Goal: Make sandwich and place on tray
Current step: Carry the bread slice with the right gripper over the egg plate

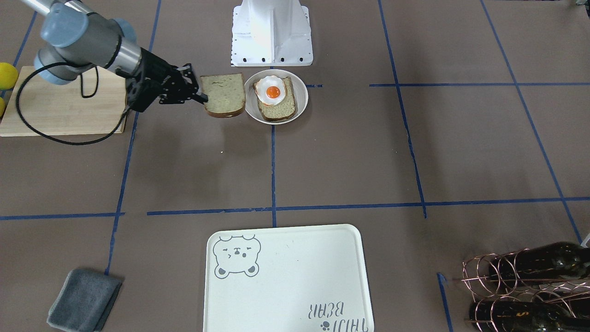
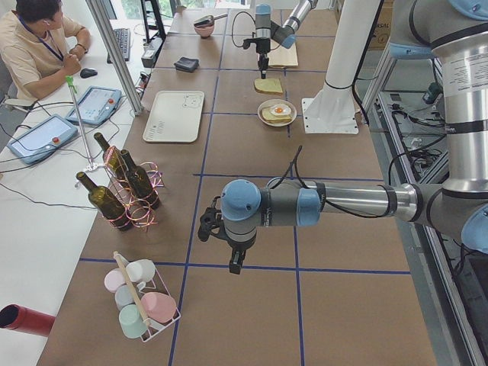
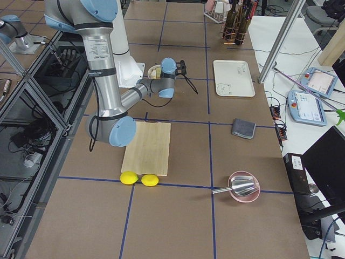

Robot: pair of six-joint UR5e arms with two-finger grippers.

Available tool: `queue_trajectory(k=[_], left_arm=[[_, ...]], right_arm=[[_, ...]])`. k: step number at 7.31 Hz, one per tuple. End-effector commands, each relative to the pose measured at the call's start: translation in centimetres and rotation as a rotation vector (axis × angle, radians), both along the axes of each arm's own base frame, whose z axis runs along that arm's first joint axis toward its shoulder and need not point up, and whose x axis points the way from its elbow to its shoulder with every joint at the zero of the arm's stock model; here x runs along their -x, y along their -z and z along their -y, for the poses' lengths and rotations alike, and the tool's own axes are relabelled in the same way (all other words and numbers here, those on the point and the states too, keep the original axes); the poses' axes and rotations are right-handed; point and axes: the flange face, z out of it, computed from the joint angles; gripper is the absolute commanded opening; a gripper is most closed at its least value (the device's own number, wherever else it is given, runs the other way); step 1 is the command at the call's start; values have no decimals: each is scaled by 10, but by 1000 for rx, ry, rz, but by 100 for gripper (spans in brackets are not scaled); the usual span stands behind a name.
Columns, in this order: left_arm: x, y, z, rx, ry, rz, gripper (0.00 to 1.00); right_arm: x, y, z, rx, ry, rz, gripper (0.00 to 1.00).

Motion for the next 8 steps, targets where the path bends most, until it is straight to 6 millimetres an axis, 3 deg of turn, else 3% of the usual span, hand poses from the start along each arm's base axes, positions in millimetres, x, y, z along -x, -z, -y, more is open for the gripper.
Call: queue_trajectory(k=[1,3,8], left_arm=[[0,-1,0,1,-2,0,100],[0,0,0,-1,-2,0,100],[0,0,0,-1,-2,0,100]], right_arm=[[43,17,-26,1,-12,-38,0],[52,8,-32,7,0,-59,0],[55,11,-27,5,-20,-57,0]])
